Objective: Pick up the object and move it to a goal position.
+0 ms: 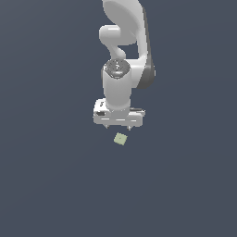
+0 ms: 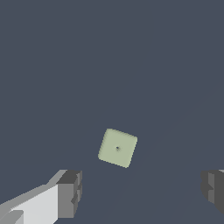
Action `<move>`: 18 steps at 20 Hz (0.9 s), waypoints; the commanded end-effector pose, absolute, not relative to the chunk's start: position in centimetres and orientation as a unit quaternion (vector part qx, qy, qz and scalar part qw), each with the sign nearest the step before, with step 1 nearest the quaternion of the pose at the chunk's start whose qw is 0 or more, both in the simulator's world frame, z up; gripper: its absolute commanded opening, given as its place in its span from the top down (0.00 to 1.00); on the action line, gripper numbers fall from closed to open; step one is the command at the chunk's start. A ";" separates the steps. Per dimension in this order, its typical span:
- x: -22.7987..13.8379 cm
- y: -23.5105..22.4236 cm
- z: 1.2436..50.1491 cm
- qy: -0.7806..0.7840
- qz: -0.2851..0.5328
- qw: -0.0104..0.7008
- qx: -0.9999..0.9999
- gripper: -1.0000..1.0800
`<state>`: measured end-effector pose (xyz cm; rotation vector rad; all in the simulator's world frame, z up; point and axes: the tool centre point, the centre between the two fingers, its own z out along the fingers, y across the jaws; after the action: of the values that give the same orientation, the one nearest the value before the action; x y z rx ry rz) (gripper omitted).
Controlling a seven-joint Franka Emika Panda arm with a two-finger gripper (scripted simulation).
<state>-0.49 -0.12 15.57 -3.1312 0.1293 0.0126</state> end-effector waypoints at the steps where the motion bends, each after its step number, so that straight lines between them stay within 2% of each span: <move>1: -0.7 0.1 14.4 0.058 0.004 0.004 -0.998 0.04; 11: -2.0 0.9 8.2 0.154 0.002 0.003 -0.988 0.04; 18: -2.7 1.1 6.0 0.190 0.000 0.000 -0.982 0.04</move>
<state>-2.57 1.06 6.31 -3.0866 0.5771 0.0036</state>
